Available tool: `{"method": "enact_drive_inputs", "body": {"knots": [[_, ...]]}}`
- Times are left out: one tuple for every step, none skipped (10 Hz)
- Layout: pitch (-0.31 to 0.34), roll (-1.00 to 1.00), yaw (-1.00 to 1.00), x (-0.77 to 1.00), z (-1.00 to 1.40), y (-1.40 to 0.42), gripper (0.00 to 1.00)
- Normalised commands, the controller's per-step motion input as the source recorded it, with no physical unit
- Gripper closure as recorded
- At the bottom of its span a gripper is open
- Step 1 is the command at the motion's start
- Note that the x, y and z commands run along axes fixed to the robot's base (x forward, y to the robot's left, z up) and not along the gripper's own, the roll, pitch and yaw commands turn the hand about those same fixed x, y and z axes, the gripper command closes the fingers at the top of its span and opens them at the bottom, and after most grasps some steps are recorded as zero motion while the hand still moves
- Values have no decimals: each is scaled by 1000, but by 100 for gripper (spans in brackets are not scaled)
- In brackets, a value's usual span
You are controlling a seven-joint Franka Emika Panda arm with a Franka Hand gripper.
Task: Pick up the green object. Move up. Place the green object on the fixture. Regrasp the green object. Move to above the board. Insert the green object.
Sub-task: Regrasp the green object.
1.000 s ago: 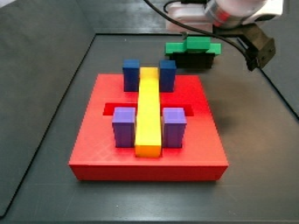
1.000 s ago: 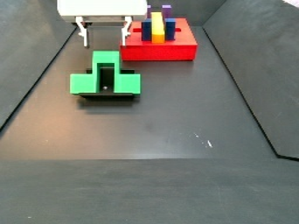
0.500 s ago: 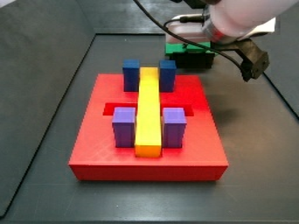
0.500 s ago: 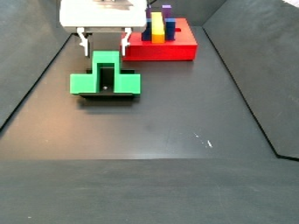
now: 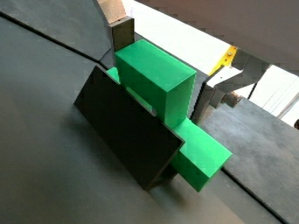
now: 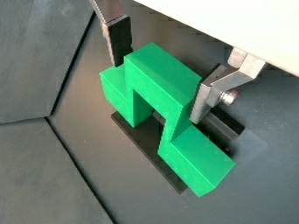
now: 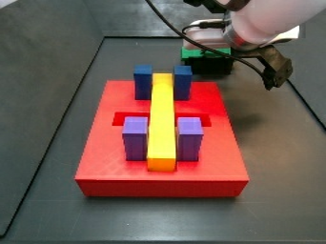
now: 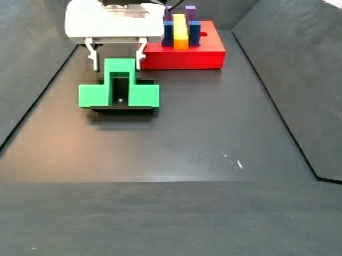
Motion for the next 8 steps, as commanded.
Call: {"method": "enact_drive_inputs", "body": {"knots": [[0,9,0,0,0,0,0],[0,140,0,0,0,74,0],[0,0,0,0,0,0,100],[0,0,0,0,0,0,100],[0,0,0,0,0,0,100],[0,0,0,0,0,0,100],[0,0,0,0,0,0,100],[0,0,0,0,0,0,100]]}}
